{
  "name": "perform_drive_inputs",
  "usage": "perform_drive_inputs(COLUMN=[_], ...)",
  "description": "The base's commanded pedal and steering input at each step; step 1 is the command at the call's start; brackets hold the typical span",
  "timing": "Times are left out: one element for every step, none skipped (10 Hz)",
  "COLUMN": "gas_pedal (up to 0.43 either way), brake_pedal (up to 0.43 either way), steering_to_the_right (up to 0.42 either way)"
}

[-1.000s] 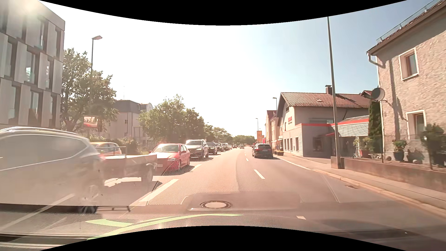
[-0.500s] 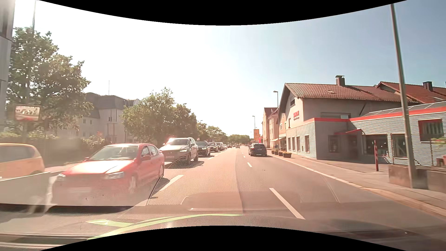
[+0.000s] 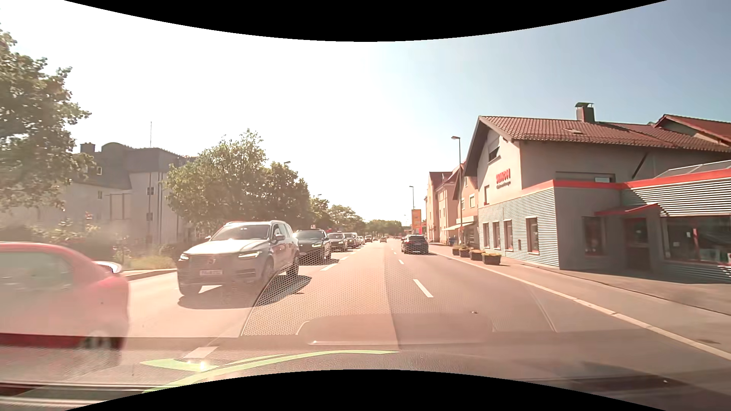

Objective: Follow the waypoints while adhering to traffic rules and regulations

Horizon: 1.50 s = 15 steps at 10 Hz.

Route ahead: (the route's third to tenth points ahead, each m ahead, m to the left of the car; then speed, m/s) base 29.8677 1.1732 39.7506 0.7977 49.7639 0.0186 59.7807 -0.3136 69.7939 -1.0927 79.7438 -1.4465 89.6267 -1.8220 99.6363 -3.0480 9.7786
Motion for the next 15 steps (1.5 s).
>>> perform_drive_inputs(gas_pedal=[0.067,0.087,0.087,0.087,0.087,0.087,0.087,0.087,0.087,0.059,0.000,0.000,0.000,0.000,0.000], brake_pedal=[0.000,0.000,0.000,0.000,0.000,0.000,0.000,0.000,0.000,0.000,0.000,0.000,0.000,0.000,0.000], steering_to_the_right=[0.016,0.016,0.014,0.013,0.013,0.013,0.012,0.012,0.011,0.011,0.011,0.011,0.011,0.010,0.009])
